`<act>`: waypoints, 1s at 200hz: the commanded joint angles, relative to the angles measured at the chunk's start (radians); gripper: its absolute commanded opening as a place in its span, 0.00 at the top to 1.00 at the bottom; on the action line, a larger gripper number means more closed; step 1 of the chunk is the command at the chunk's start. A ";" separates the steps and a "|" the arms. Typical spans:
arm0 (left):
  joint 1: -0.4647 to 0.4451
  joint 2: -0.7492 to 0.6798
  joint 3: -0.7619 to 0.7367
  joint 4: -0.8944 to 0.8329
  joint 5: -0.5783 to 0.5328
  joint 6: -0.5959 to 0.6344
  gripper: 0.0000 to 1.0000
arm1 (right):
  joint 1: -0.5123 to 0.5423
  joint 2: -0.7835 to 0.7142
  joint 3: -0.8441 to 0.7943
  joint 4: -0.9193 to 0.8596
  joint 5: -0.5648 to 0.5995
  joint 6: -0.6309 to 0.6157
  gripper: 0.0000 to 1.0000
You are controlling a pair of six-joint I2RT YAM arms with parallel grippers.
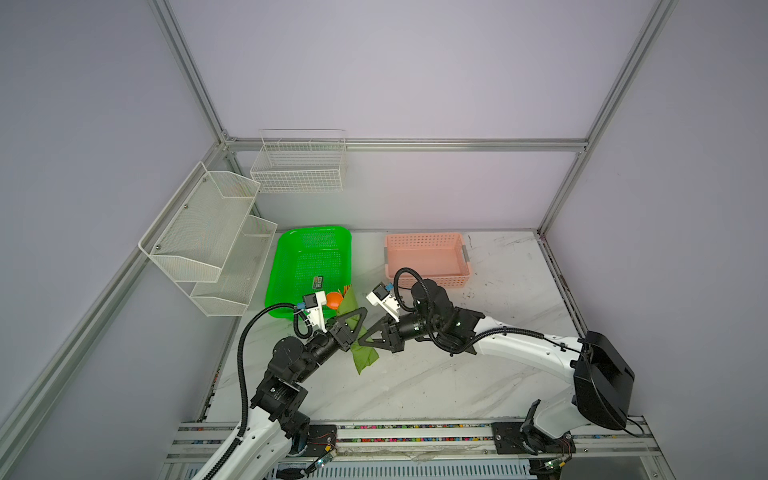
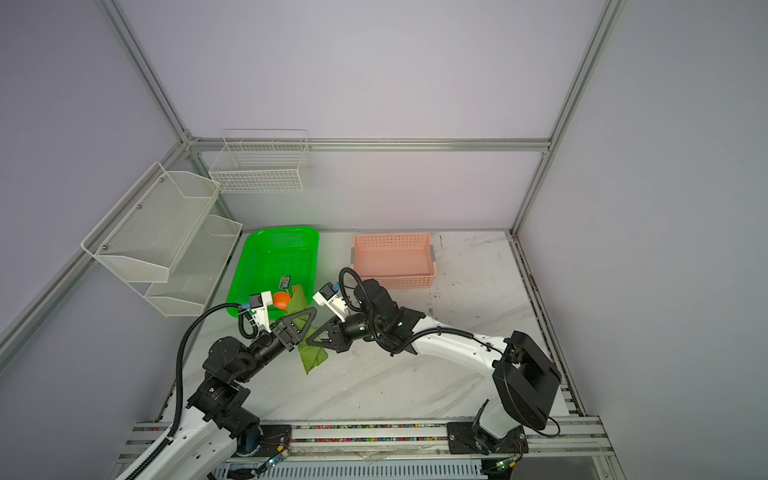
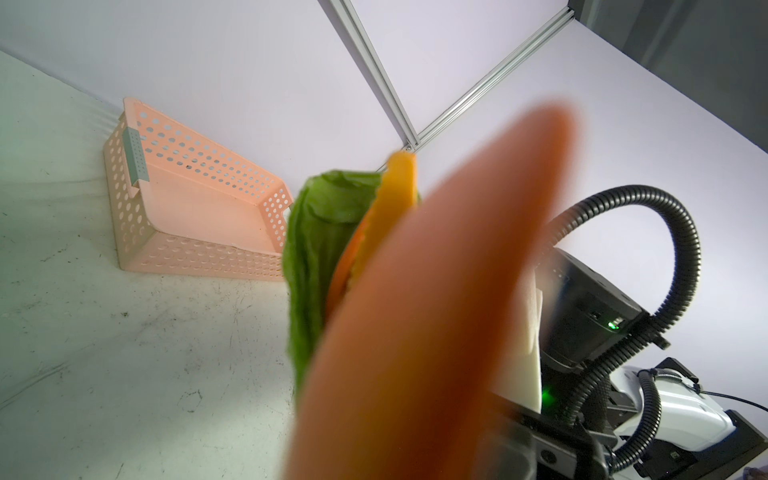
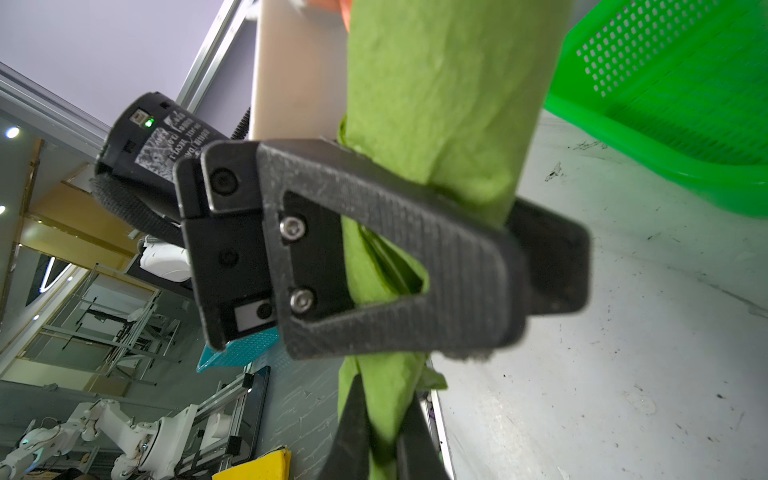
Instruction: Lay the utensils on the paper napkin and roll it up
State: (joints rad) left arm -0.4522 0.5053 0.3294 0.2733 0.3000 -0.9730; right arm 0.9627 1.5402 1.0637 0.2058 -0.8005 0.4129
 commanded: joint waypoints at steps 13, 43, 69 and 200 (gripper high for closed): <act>0.010 -0.027 0.144 0.095 0.020 0.003 1.00 | -0.008 -0.033 -0.013 -0.077 0.023 -0.033 0.58; 0.012 -0.030 0.146 0.095 0.022 0.005 1.00 | -0.044 -0.074 -0.032 -0.075 0.020 -0.030 0.49; 0.012 -0.027 0.141 0.108 0.023 0.001 1.00 | -0.073 -0.080 -0.042 -0.056 -0.045 -0.032 0.47; 0.012 0.012 0.115 0.149 0.025 -0.005 1.00 | -0.073 -0.086 -0.055 0.117 -0.163 0.063 0.62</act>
State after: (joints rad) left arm -0.4454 0.5198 0.3565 0.3798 0.3141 -0.9852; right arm 0.8917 1.4769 1.0164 0.2821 -0.9508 0.4709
